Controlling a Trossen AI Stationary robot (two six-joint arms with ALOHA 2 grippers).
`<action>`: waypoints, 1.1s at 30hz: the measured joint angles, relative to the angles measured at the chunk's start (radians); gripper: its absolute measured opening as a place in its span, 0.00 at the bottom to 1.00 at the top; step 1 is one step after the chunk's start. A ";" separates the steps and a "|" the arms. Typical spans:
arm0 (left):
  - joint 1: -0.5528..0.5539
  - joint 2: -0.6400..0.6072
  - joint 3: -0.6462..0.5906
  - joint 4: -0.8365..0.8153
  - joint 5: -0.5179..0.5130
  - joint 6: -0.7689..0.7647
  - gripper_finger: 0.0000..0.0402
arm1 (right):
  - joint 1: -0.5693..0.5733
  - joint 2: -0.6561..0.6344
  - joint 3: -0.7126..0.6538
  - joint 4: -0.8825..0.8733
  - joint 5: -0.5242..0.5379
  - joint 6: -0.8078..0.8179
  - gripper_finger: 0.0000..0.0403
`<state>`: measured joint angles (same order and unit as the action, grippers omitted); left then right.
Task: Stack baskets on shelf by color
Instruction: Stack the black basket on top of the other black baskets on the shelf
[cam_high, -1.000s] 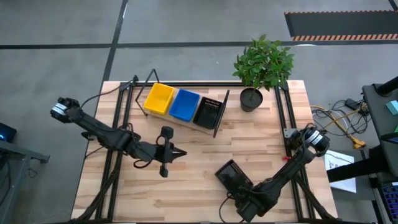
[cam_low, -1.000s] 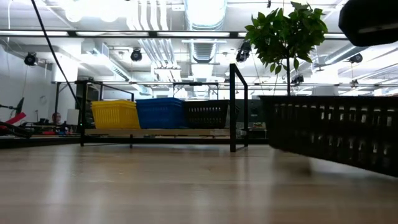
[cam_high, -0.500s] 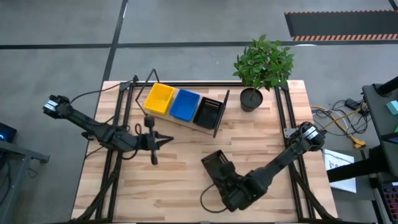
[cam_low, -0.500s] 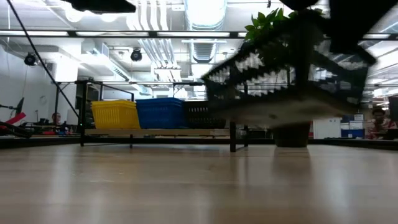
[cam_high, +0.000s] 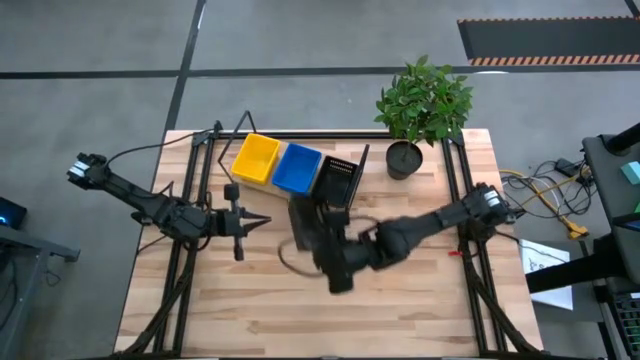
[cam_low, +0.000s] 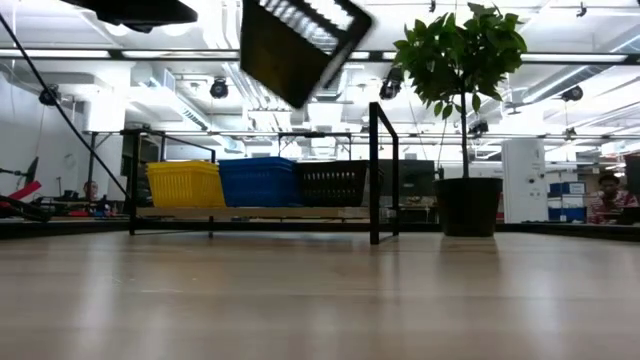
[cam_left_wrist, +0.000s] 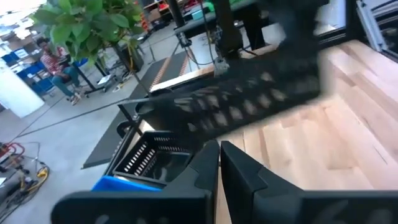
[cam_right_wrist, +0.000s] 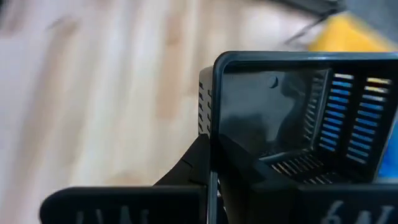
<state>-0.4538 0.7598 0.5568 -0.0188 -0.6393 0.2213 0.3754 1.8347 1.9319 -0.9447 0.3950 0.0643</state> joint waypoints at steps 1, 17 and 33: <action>0.000 -0.001 0.000 -0.001 0.008 0.003 0.00 | -0.018 0.001 0.024 -0.003 0.029 -0.008 0.03; 0.000 -0.015 0.000 -0.004 0.024 0.033 0.00 | -0.409 0.002 0.110 -0.176 -0.075 0.069 0.03; 0.000 -0.009 0.000 -0.008 0.024 0.031 0.00 | -0.445 0.002 0.050 -0.180 -0.189 0.208 0.03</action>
<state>-0.4538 0.7508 0.5568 -0.0273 -0.6150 0.2522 -0.0700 1.8366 1.9821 -1.1249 0.2059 0.2723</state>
